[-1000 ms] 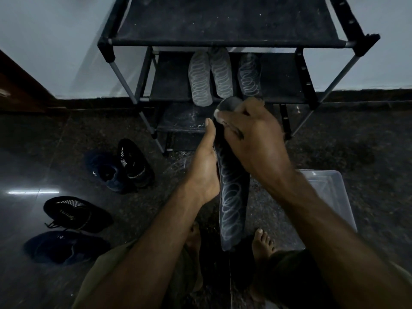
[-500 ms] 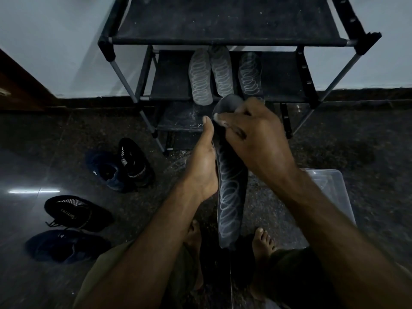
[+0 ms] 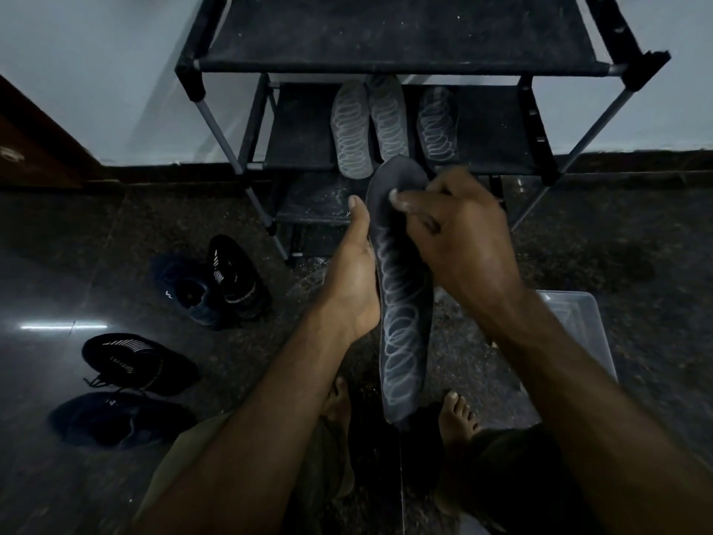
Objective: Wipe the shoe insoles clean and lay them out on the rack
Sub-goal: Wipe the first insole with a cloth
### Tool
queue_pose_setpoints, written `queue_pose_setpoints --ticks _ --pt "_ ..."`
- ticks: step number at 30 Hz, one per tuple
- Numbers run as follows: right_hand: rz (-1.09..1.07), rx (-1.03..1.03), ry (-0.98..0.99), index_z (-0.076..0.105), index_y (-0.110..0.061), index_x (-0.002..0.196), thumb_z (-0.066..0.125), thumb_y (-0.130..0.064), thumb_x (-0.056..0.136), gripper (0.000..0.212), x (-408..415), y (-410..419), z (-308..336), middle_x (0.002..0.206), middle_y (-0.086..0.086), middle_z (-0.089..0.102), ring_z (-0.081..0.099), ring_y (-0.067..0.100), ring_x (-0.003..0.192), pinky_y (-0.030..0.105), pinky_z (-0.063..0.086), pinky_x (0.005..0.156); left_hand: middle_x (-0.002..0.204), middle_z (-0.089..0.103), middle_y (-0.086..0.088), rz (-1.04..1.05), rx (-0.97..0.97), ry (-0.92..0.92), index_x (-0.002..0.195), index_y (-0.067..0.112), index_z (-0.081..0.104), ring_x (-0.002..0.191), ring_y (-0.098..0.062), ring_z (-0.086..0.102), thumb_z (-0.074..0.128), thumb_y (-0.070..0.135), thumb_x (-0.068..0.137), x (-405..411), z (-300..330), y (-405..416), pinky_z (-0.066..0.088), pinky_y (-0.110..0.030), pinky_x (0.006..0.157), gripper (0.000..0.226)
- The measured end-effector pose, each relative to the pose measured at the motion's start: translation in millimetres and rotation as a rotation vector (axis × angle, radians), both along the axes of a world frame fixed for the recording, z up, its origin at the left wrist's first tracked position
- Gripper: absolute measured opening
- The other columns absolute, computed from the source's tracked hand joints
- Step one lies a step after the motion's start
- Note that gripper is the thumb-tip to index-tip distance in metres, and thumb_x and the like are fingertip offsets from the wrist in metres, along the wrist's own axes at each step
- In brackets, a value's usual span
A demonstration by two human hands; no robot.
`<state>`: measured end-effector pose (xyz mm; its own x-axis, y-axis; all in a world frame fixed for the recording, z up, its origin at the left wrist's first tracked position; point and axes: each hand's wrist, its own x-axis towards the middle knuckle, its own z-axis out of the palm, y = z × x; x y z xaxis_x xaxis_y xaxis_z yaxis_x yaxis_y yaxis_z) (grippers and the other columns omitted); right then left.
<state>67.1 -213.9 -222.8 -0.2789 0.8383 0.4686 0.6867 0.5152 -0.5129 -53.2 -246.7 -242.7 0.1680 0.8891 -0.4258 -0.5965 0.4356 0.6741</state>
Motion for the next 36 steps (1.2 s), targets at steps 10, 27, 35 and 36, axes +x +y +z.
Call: queue_pose_setpoints --ticks 10,27,35,36 --pt "0.13 -0.032 -0.016 0.074 -0.011 0.098 0.063 -0.017 0.091 0.014 -14.2 -15.5 -0.4 0.084 0.004 0.054 0.054 0.018 0.068 0.037 0.05 0.057 0.129 0.062 -0.017 0.04 0.008 0.006 0.132 0.007 0.055 0.122 -0.029 0.059 0.02 0.067 0.096 -7.9 -3.2 2.8 0.043 -0.043 0.107 0.078" --pt "-0.042 -0.02 -0.043 0.074 -0.012 0.089 0.061 -0.023 0.094 0.018 -5.0 -9.8 -4.3 0.08 0.004 0.053 0.05 0.016 0.065 0.026 0.039 0.052 0.124 0.065 -0.019 0.042 -0.011 -0.018 0.125 0.007 0.061 0.117 -0.031 0.062 0.021 0.071 0.093 -5.8 0.3 5.5 0.049 -0.044 0.1 0.082" --pt "0.221 -0.023 -0.055 0.076 -0.012 0.098 0.06 -0.021 0.09 0.02 -14.2 -18.4 -2.5 0.083 0.006 0.059 0.057 0.02 0.069 0.038 0.05 0.053 0.137 0.058 -0.011 0.059 0.019 -0.086 0.136 0.004 0.052 0.128 -0.023 0.054 0.015 0.071 0.094 -15.1 2.2 8.1 0.038 -0.037 0.112 0.087" --pt "0.175 -0.008 -0.072 0.076 -0.012 0.096 0.06 -0.023 0.091 0.02 -12.1 -16.5 -2.8 0.083 0.006 0.059 0.057 0.021 0.069 0.037 0.051 0.052 0.137 0.058 -0.012 0.051 0.026 -0.107 0.136 0.004 0.052 0.128 -0.024 0.055 0.016 0.071 0.094 -15.0 2.7 7.9 0.04 -0.038 0.11 0.087"
